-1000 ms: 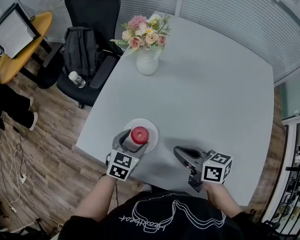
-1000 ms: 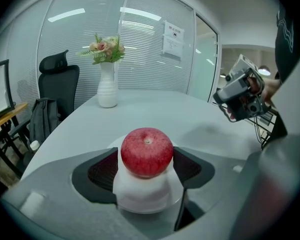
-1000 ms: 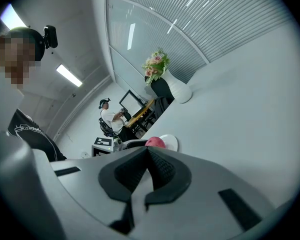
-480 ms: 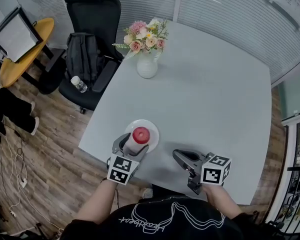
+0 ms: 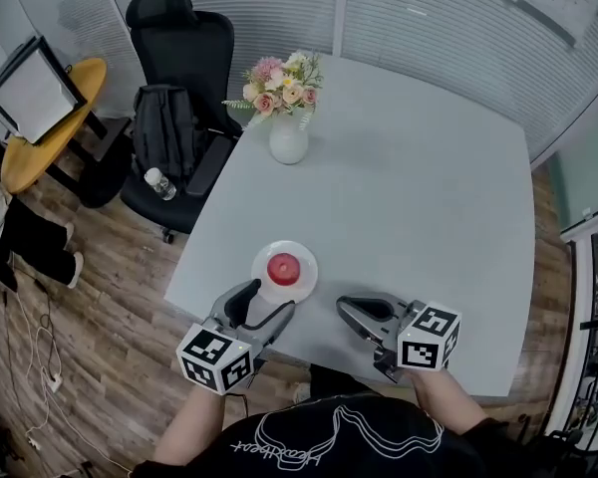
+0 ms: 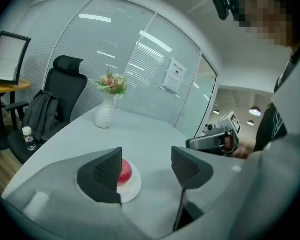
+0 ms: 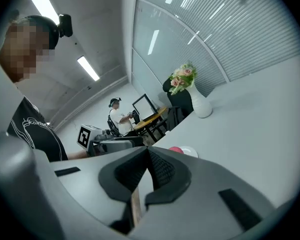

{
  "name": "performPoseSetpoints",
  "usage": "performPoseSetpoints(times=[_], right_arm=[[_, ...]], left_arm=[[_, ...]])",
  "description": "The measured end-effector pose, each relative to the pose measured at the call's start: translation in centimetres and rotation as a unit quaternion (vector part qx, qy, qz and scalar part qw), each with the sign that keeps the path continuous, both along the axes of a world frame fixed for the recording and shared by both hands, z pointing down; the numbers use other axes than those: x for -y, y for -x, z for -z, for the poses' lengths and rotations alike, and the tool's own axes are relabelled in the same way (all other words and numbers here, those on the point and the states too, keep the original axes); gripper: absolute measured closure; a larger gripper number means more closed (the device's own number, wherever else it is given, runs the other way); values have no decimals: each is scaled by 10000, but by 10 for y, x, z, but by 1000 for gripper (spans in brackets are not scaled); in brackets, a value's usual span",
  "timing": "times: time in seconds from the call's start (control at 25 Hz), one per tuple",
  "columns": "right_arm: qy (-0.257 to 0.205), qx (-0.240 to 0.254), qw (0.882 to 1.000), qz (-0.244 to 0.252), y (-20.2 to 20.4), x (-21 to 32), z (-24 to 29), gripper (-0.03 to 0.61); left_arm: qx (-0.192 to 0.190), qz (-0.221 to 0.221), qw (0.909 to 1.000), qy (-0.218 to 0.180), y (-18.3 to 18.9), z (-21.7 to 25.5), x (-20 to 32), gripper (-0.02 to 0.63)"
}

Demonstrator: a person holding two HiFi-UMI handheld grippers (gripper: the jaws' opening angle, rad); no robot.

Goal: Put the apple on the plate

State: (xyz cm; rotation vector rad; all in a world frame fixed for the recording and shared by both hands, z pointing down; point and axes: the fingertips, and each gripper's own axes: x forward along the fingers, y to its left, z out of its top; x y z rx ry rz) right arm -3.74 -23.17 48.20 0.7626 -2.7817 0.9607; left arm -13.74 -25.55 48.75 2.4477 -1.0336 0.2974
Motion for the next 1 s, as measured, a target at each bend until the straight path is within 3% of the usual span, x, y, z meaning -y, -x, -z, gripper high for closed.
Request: performPoseSetpoints(times=[0.16,0.28,0.4,0.48,0.8,1.0], right_arm=[[-372,47,9993,33,10,-6,29,571],[-557,187,9982,82,18,-15,46,571],[-715,219,9971,130,25,-25,59,571],[-781,217,9966,156,28,-32,65,571],[-1191,74,9925,280,38,-64,82,571],[-1225,-35,9918,369,45,-74,82,571]], left_arm=[[-677,-116,9975,177,-4,37,-23,355],[-835,-238,9962,57,-7,58,-39,413],[-954,-402,9946,-114,-10,76,-54,536],[-967,-506,9938,-190,-13,84,-64,566],[-624,-885,9917,-690,-20,99,-100,598],[-840,-868,9902,-699,-17,103,-107,598]])
